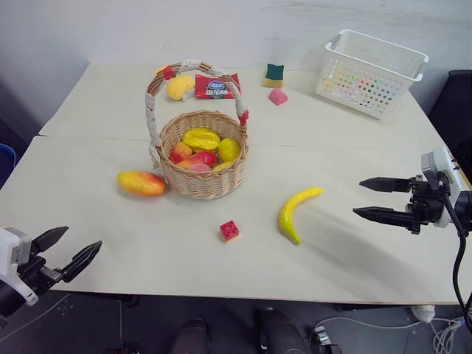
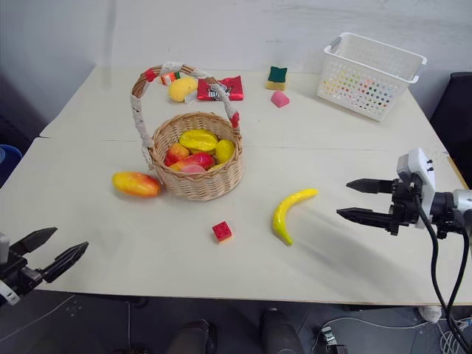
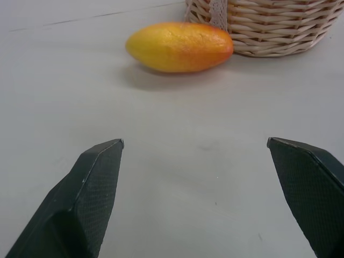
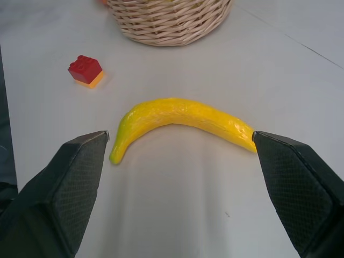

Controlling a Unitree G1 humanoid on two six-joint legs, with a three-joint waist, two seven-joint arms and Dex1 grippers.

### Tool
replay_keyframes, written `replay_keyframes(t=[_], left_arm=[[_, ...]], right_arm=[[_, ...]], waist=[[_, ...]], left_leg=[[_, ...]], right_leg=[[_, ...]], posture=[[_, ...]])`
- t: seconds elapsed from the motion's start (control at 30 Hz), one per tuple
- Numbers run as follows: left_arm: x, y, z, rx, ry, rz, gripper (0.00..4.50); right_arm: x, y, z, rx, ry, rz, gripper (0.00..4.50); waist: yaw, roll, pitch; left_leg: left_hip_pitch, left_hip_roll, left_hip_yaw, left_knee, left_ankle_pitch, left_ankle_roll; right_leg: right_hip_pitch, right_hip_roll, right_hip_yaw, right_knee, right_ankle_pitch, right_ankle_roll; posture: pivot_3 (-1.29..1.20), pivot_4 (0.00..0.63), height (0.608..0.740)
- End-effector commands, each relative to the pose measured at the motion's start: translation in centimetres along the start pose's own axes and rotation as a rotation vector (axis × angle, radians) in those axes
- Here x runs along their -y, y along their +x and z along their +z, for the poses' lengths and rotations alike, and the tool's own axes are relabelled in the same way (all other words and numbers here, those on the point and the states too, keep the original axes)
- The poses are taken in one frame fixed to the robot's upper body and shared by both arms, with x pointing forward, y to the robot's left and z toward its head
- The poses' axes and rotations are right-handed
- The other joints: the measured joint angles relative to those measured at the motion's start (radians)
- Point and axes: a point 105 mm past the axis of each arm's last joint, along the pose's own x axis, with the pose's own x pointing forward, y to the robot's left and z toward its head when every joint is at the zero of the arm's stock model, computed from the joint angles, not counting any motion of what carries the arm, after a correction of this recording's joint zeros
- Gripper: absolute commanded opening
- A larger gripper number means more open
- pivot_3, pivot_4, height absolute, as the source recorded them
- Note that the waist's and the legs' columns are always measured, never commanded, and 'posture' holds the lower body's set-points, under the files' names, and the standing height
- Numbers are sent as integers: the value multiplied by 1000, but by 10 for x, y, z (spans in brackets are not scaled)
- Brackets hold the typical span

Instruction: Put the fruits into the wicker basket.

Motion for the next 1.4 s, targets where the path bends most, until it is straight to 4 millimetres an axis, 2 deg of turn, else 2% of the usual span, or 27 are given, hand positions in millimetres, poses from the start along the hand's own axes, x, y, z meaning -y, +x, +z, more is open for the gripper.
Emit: replay_keyframes(t=[0.03,0.53,0.77,0.83,0.93,1.1,1.23,1.4], left_arm=[[0,-1,12,18,64,2,4500],[0,7,13,8,77,-2,4500],[12,15,15,-4,102,-66,4500],[20,17,20,-1,113,-122,4500],[42,20,33,-23,175,-304,4500],[65,17,39,-112,277,-529,4500],[81,13,54,-158,363,-711,4500],[88,16,67,-140,405,-772,4500]], right_arm=[[-4,1,7,1,-33,12,4455],[-2,6,6,0,-79,-32,4455],[-7,17,12,3,-95,-4,4455],[-17,29,15,2,-111,62,4455],[-41,62,25,13,-190,221,4455],[-73,109,32,21,-320,417,4455],[-105,166,11,-43,-505,633,4455],[-109,208,3,-79,-594,707,4455]], waist=[[0,0,0],[0,0,0],[-1,0,0],[-2,0,0],[-9,0,0],[-22,2,1],[-29,1,2],[-28,5,4]], left_leg=[[0,0,0,0,0,0],[0,0,0,0,0,0],[0,0,0,0,0,0],[0,0,0,0,0,0],[0,0,0,0,0,0],[-1,0,-1,0,0,-1],[-2,1,-1,-1,1,-2],[-2,-1,-1,-1,1,-3]], right_leg=[[0,0,0,0,0,0],[0,0,0,0,0,0],[0,0,0,0,0,0],[0,0,0,0,0,0],[-1,0,0,1,0,0],[-3,0,-1,3,0,-1],[-5,0,-4,4,-1,-2],[-5,-4,-9,5,-1,-2]], posture=[[0,150,740],[0,150,740],[0,150,740],[0,150,740],[0,150,740],[0,150,740],[0,150,740],[0,150,740]])
